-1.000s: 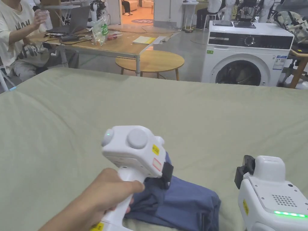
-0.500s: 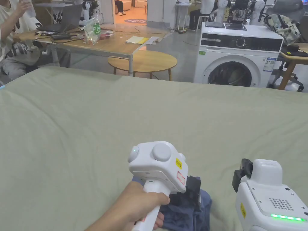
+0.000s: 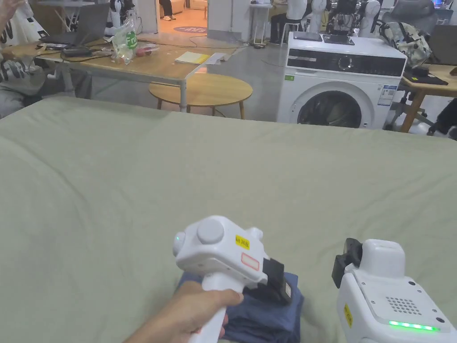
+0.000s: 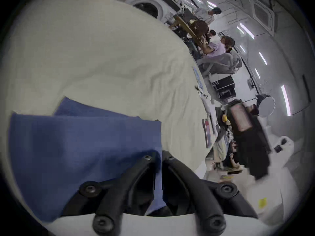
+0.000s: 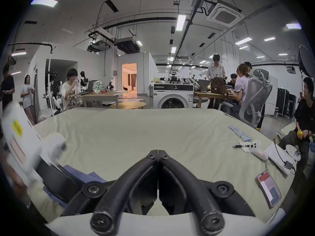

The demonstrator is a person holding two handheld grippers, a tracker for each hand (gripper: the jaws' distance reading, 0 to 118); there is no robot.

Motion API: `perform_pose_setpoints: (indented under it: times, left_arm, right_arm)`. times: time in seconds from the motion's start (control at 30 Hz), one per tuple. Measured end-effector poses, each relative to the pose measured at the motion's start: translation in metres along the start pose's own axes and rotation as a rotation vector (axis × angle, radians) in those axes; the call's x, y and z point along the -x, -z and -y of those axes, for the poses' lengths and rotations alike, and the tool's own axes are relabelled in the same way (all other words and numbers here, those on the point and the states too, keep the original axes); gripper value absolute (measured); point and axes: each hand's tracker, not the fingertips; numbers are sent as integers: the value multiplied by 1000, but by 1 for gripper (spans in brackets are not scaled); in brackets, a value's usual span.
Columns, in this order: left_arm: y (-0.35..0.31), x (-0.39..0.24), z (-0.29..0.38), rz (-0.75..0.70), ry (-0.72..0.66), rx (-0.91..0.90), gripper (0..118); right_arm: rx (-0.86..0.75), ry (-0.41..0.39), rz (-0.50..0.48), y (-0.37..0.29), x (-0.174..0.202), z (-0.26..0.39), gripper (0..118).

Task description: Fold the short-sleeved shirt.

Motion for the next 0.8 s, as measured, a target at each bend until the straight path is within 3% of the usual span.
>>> perform_pose_setpoints:
  times: [0.13,0.2,0.27,0.37,0.5,0.8]
  left_arm:
    - [41,18,4,-102,15,-14,0]
    - [44,28,7,-11,-54,-46,0]
    - [39,27,7,-18,-52,-60,0]
    - [18,19,7,-14,-30,-77,0]
    - [-43,17,6,26,19,-290,0]
    - [-143,9,53,-503,427,-861,0]
  right_arm:
    - [-5,-8,4,-1,-2,-3,0]
    - [-6,-8,6,-1,-4,-4,0]
    - [-7,-11,8,-1,-5,-5,0]
    - [-7,-21,11,2,-3,-7,0]
    - [-13,-17,6,10,1,-9,0]
    - [-75,-21,-26,25,27,-27,0]
